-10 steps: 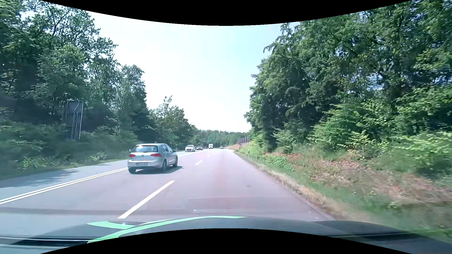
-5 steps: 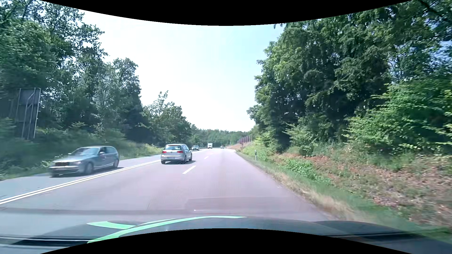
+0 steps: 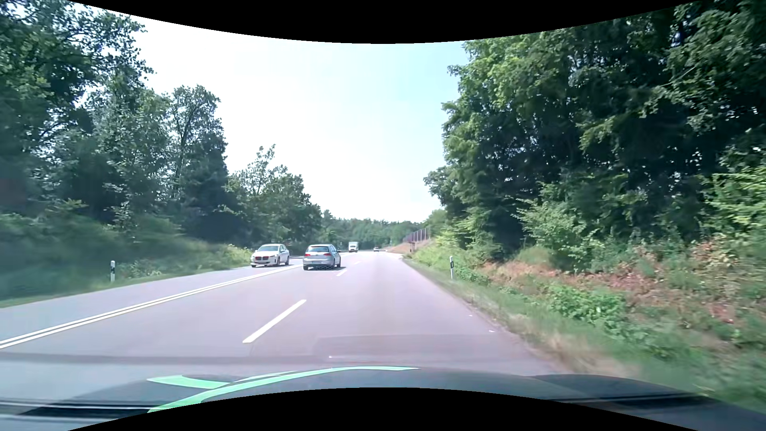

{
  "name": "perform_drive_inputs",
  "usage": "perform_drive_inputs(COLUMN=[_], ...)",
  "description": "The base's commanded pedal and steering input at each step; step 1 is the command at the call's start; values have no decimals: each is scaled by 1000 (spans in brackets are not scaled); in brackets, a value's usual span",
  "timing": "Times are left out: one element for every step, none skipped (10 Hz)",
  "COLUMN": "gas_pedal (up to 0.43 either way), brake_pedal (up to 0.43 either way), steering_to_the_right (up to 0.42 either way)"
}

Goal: Follow the waypoints while adhering to traffic rules and regulations

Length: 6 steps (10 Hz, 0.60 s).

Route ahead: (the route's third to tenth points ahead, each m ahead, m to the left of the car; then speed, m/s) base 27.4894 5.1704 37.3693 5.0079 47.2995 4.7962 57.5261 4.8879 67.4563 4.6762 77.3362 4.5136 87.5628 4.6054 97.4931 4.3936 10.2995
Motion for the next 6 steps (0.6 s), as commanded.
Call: perform_drive_inputs(gas_pedal=[20, 20, 20, 20, 20, 20], brake_pedal=[0, 0, 0, 0, 0, 0], steering_to_the_right=[2, 1, 1, 1, 1, 2])
